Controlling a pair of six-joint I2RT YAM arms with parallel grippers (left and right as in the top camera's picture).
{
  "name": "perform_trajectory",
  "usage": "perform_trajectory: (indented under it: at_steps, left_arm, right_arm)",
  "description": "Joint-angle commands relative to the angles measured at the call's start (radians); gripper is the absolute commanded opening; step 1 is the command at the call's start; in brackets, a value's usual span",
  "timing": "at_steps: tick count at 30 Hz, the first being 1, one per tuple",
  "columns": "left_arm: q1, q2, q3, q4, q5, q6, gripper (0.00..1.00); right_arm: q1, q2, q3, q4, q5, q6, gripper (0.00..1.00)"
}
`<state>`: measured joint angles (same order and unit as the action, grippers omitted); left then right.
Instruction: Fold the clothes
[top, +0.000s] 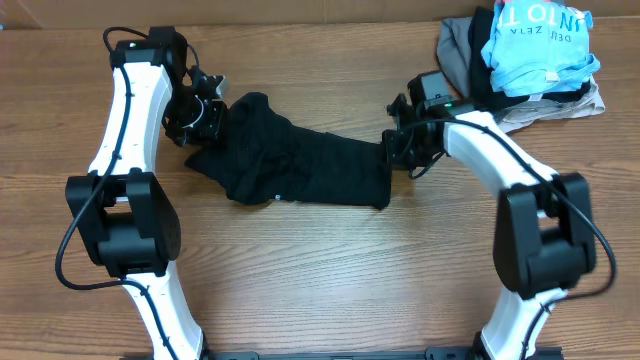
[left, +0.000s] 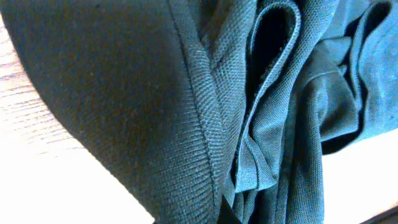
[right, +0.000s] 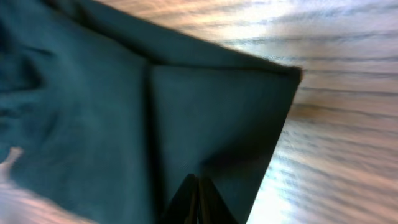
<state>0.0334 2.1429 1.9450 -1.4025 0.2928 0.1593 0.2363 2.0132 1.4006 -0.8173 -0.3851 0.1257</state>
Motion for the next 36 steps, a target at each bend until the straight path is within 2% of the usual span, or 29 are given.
perform_trajectory:
  at_steps: [1,8,11,14,19,24,29,32,34,36]
  left_arm:
    - [-0.033,-0.049,0.047,-0.024,0.015,-0.034,0.04]
    - [-0.133,-0.060,0.111,-0.080,0.063,-0.066,0.04]
    - [-0.213,-0.061,0.119,-0.038,0.153,-0.070,0.04]
    - [-0.304,-0.053,0.119,0.016,0.144,-0.070,0.04]
    - [-0.457,-0.023,0.112,0.114,0.141,-0.105,0.25]
    - [-0.561,0.026,0.103,0.159,0.028,-0.174,0.33]
    - [-0.598,0.068,0.103,0.201,0.029,-0.206,0.34]
    - [-0.599,0.074,0.103,0.233,0.029,-0.225,0.34]
    - [-0.592,0.072,0.105,0.253,0.029,-0.242,0.34]
    - [-0.578,0.069,0.126,0.247,0.033,-0.246,0.36]
  right_arm:
    - [0.004,0.071,-0.006,0.013,-0.040,-0.022,0.04]
    - [-0.013,0.132,-0.006,0.001,-0.039,-0.023,0.04]
    - [-0.015,0.132,-0.006,0.001,-0.039,-0.023,0.04]
    - [-0.015,0.132,-0.006,-0.001,-0.039,-0.023,0.04]
    - [-0.020,0.132,-0.005,-0.003,-0.036,-0.023,0.04]
    - [-0.074,0.085,0.042,-0.047,-0.089,-0.023,0.04]
    - [-0.176,-0.054,0.111,-0.087,-0.134,-0.016,0.04]
    - [-0.246,-0.152,0.127,-0.090,-0.138,0.012,0.11]
    - [-0.288,-0.202,0.127,-0.093,-0.150,0.010,0.22]
    - [-0.309,-0.222,0.127,-0.105,-0.165,-0.008,0.29]
